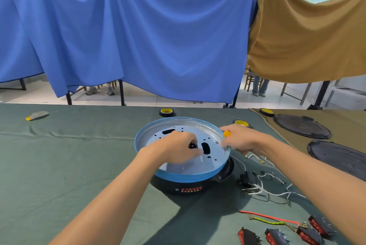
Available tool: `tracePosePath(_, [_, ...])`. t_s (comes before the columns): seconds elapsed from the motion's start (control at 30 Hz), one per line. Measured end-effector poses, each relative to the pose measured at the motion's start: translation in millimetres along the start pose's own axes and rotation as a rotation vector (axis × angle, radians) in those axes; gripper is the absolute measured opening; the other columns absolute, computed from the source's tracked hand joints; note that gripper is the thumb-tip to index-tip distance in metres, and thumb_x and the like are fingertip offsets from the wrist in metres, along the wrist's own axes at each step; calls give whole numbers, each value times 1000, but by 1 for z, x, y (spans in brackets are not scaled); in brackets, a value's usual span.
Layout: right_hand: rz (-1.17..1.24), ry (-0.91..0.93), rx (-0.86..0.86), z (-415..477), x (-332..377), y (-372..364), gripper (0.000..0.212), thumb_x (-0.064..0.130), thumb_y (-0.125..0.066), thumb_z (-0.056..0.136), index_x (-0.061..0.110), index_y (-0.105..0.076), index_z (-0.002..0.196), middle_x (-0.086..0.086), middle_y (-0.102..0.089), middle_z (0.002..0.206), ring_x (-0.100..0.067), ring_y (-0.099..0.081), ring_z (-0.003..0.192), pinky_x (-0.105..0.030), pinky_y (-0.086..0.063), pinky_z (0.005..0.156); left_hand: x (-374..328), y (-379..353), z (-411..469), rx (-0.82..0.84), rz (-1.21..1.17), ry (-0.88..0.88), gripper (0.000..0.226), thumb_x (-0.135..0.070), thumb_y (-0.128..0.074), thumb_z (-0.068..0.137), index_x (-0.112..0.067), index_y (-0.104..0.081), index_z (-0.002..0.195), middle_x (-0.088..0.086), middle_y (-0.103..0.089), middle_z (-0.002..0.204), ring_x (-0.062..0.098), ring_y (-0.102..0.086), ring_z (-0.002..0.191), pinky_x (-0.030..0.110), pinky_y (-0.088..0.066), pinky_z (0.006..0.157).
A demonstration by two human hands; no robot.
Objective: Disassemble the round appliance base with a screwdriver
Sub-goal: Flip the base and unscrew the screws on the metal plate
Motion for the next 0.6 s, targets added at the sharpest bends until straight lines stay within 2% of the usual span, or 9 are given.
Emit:
tracePosePath(0.03, [-21, -9, -28, 1, 0, 4, 26, 22, -59, 89, 13, -59, 113, -3, -40, 69, -14, -30, 50, -22, -25, 41, -7, -2, 2, 29, -3, -19, 41, -49, -49, 96, -23, -56, 127, -2, -64, 119, 14, -55, 91, 23, -43, 71])
tracePosePath(0.07, [-21, -8, -70, -2, 1, 11, 25, 31, -60, 90, 20, -38, 91, -3, -46, 73, -15, -33, 53, -24, -28, 44, -12, -2, 4, 47, 9, -33, 43, -49, -48, 97, -24, -54, 131, -1, -63, 121, 15, -55, 93, 25, -45, 75])
tracePosePath(0.1, [-12, -12, -144, 0, 1, 21, 51, 33, -60, 90, 16, -39, 133, -5, -51, 79, -17, -35, 58, -27, -31, 49, -16, -2, 6, 61, 27, -47, 45, -48, -48, 97, -24, -50, 135, -1, -61, 126, 17, -54, 98, 27, -45, 81])
tracePosePath(0.13, [67, 38, -188, 0, 5, 31, 24, 29, -59, 91, 11, -60, 108, -7, -54, 85, -18, -37, 62, -30, -32, 54, -20, -2, 9, 78, 45, -65, 47, -48, -48, 97, -25, -47, 139, -1, -59, 130, 18, -53, 102, 29, -44, 83])
tracePosePath(0.2, [279, 135, -282, -3, 12, 47, 10, 13, -56, 94, 9, -61, 102, -9, -60, 90, -19, -44, 66, -31, -38, 60, -27, -1, 14, 127, 73, -96, 52, -50, -48, 97, -29, -41, 144, -1, -54, 137, 21, -52, 110, 30, -44, 85])
tracePosePath(0.3, [593, 336, -426, -12, 23, 61, 12, 4, -54, 96, 14, -59, 99, -13, -66, 93, -17, -63, 67, -27, -54, 63, -33, -3, 22, 183, 108, -82, 55, -54, -45, 95, -41, -33, 147, -4, -44, 146, 25, -47, 123, 40, -50, 91])
tracePosePath(0.37, [724, 427, -517, -15, 25, 62, 12, 5, -54, 97, 15, -58, 99, -12, -68, 94, -19, -71, 73, -30, -59, 70, -36, -10, 27, 227, 153, -84, 53, -56, -40, 96, -45, -29, 147, -6, -35, 153, 27, -41, 130, 38, -44, 88])
tracePosePath(0.47, [753, 465, -594, -13, 21, 53, 11, 9, -51, 99, 19, -54, 96, -8, -69, 99, -17, -73, 81, -31, -59, 73, -38, -20, 32, 268, 188, -89, 52, -57, -33, 99, -45, -25, 149, -7, -24, 159, 29, -39, 133, 37, -35, 86])
tracePosePath(0.6, [733, 478, -586, -7, 13, 40, 7, 14, -49, 100, 19, -52, 97, -7, -70, 98, -17, -73, 78, -31, -61, 69, -35, -13, 31, 303, 195, -64, 53, -60, -34, 97, -51, -23, 148, -13, -13, 161, 28, -30, 140, 36, -31, 86])
Point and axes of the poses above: each hand's wrist, its own z-axis towards the middle knuckle, its own y-axis out of the back of the hand, x = y × z, the point moved 4 cm from there along z, towards the middle knuckle
